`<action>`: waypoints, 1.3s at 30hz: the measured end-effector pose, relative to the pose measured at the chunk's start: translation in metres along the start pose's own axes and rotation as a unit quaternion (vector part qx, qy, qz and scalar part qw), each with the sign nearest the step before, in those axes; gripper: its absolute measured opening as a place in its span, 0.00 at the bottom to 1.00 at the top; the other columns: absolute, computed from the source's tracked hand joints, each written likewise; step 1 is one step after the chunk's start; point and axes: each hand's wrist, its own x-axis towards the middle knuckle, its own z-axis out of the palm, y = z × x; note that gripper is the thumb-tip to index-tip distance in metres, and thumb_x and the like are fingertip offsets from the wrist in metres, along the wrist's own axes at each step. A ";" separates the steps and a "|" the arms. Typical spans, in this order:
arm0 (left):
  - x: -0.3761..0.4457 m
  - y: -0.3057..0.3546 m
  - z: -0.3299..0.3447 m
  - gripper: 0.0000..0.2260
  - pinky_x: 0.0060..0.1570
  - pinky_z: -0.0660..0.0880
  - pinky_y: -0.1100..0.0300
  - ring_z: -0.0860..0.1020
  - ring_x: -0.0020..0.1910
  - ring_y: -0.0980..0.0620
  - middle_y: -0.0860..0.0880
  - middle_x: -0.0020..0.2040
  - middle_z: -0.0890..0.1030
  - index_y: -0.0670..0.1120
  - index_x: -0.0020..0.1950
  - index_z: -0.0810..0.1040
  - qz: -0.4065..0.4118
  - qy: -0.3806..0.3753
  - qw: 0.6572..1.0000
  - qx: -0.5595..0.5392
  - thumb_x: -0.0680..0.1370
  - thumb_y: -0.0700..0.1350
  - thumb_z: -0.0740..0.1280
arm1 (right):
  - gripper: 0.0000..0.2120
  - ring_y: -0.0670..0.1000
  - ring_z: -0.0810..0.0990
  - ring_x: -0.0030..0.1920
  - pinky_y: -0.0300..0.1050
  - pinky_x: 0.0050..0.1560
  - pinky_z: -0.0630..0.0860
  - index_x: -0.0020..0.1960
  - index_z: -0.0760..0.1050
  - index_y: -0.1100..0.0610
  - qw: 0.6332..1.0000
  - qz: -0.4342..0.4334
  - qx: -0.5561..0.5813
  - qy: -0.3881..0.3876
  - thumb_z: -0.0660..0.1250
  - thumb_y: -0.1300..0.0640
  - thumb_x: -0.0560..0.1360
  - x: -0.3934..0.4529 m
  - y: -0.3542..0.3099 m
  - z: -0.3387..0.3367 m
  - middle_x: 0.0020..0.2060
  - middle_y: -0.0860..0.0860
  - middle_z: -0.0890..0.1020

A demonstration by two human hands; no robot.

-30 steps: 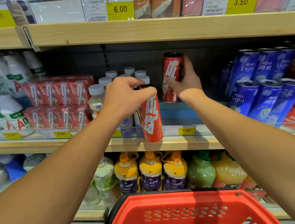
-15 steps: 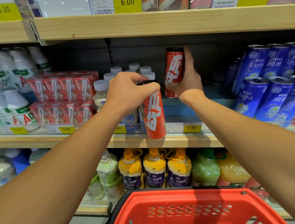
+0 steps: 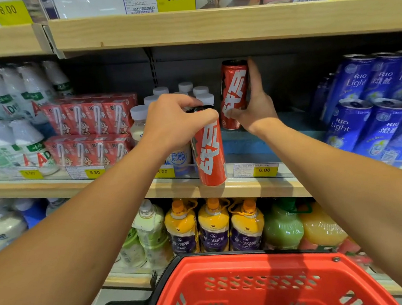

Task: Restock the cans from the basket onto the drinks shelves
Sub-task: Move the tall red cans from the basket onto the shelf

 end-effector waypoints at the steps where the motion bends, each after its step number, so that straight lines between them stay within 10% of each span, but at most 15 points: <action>1: -0.001 0.000 0.000 0.19 0.52 0.79 0.56 0.77 0.54 0.57 0.52 0.59 0.81 0.50 0.59 0.82 0.000 0.001 1.000 -0.001 0.71 0.55 0.73 | 0.52 0.56 0.69 0.70 0.59 0.67 0.69 0.78 0.41 0.40 1.000 -0.002 -0.004 -0.003 0.74 0.61 0.71 0.000 0.000 0.000 0.71 0.52 0.68; 17: -0.019 0.032 0.008 0.19 0.40 0.70 0.71 0.74 0.52 0.61 0.57 0.52 0.77 0.50 0.60 0.82 0.035 -0.006 0.999 -0.006 0.70 0.54 0.73 | 0.52 0.57 0.65 0.73 0.60 0.68 0.69 0.76 0.45 0.37 0.991 -0.026 -0.130 0.000 0.78 0.52 0.67 -0.027 0.018 -0.067 0.76 0.51 0.62; 23: -0.022 0.067 0.035 0.20 0.57 0.76 0.61 0.79 0.53 0.60 0.56 0.50 0.83 0.51 0.57 0.83 0.068 0.067 0.995 -0.018 0.67 0.56 0.74 | 0.44 0.61 0.71 0.67 0.55 0.60 0.75 0.78 0.49 0.43 0.950 -0.094 -0.296 0.014 0.73 0.47 0.70 -0.045 0.029 -0.120 0.73 0.54 0.65; 39: 0.015 0.089 0.117 0.20 0.39 0.72 0.63 0.79 0.46 0.53 0.50 0.48 0.82 0.46 0.56 0.81 0.063 0.107 0.992 0.025 0.71 0.57 0.71 | 0.31 0.59 0.68 0.69 0.61 0.73 0.55 0.72 0.67 0.53 0.883 -0.102 -0.454 0.065 0.67 0.42 0.72 -0.061 0.088 -0.151 0.67 0.55 0.73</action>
